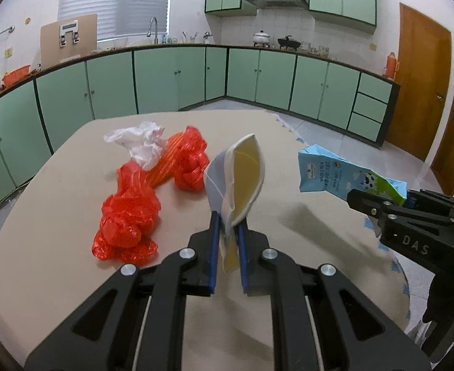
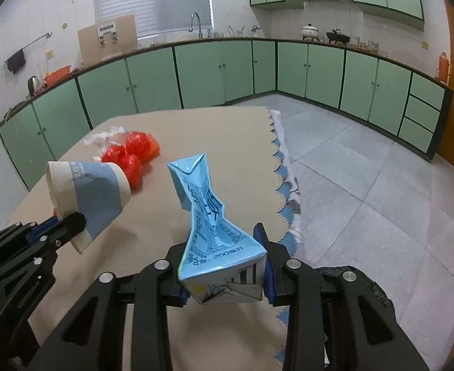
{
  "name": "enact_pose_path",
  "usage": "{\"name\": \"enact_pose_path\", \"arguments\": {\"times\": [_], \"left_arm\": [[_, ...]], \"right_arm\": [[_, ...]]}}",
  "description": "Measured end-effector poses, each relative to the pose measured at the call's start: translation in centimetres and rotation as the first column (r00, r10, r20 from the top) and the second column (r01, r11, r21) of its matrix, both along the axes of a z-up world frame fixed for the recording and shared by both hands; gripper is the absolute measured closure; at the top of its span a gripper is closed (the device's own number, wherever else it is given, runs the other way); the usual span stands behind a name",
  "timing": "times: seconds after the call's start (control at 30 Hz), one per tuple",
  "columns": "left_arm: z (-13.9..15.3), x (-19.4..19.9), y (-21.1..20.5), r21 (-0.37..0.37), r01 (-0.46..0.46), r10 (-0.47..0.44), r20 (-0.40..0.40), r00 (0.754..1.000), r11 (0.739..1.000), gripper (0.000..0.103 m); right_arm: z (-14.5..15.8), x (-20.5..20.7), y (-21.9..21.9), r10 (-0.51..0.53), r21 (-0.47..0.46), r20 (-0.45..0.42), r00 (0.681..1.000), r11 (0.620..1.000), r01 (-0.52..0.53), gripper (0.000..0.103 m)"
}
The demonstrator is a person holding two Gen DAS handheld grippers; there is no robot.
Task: Collect trash
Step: 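Carry the cup and carton to the black bin and release both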
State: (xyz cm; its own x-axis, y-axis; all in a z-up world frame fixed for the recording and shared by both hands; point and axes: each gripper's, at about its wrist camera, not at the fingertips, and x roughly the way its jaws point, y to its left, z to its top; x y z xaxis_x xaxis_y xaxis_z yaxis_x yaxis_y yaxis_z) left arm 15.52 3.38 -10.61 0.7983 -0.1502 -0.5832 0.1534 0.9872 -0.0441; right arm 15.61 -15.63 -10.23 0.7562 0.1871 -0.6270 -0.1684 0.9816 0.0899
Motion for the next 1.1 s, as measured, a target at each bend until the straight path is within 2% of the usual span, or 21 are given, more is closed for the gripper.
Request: {"name": "enact_pose_path", "arguments": {"times": [0.6,0.87,1.1], "left_arm": [[2.1,-3.2,-6.3,-0.026,0.160,-0.158,0.063,0.985,0.987,0.093],[3.2,-4.4,-10.6,-0.054,0.238,-0.232,0.094,0.968,0.970,0.093],[3.0,-4.8,-14.5,-0.054,0.326,-0.320,0.094,0.943,0.944,0.093]], "right_arm": [[3.9,-6.6,-6.5,-0.108,-0.005,0.084,0.991,0.994,0.109,0.069],[4.9,-9.5,-9.8,-0.189,-0.009,0.115,0.975,0.981,0.192,0.069],[4.3,-11.5,-13.1,-0.266,-0.003,0.109,0.958,0.963,0.268,0.069]]}}
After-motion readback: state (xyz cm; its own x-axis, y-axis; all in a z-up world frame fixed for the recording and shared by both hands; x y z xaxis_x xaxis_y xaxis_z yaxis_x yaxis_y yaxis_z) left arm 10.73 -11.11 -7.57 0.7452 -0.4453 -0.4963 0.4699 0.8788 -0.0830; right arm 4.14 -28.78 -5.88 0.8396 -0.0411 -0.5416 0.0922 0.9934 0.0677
